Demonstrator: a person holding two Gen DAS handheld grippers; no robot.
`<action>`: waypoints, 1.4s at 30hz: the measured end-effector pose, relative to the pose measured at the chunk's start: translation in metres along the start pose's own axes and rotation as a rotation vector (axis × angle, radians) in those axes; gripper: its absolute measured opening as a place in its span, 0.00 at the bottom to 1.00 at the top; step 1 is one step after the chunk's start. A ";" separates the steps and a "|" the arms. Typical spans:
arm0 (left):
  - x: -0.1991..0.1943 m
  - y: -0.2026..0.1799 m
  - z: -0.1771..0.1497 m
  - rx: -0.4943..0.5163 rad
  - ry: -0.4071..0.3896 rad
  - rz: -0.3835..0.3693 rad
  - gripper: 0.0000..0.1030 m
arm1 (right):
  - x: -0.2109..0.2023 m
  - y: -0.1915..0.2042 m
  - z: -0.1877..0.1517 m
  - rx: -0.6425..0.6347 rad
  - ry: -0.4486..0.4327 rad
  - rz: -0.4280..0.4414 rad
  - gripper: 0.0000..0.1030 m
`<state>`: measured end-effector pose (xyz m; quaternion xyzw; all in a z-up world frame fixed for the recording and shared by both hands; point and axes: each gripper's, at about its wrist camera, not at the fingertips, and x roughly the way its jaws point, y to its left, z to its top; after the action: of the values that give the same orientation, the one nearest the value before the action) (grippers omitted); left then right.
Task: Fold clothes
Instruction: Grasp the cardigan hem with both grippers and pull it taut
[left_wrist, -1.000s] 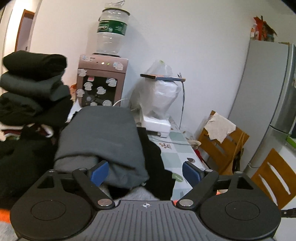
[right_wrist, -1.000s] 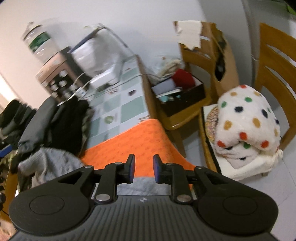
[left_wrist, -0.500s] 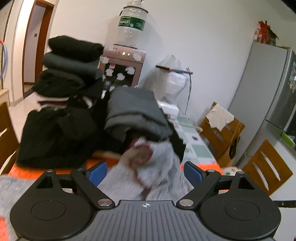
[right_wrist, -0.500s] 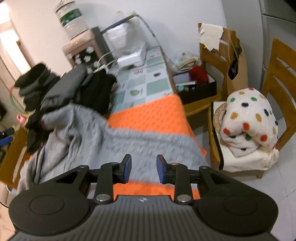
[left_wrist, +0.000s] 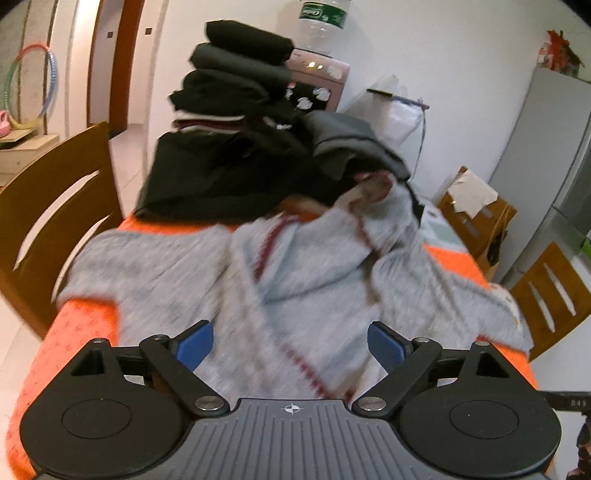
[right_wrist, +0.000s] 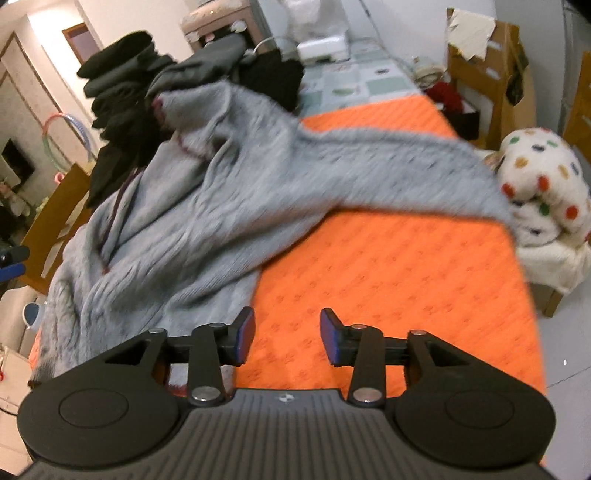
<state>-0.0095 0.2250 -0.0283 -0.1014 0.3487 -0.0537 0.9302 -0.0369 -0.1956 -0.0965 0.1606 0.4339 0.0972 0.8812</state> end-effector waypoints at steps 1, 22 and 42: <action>-0.004 0.006 -0.006 -0.008 0.004 0.014 0.89 | 0.005 0.005 -0.005 0.005 0.004 0.007 0.49; -0.019 0.101 -0.114 -0.182 0.143 0.181 0.50 | 0.069 0.067 -0.037 -0.115 0.022 -0.062 0.43; -0.103 0.075 -0.064 -0.180 0.191 0.002 0.11 | -0.149 0.036 -0.046 0.082 -0.081 -0.041 0.09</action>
<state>-0.1264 0.3062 -0.0267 -0.1783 0.4392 -0.0306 0.8800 -0.1647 -0.1991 -0.0002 0.1916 0.4044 0.0548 0.8926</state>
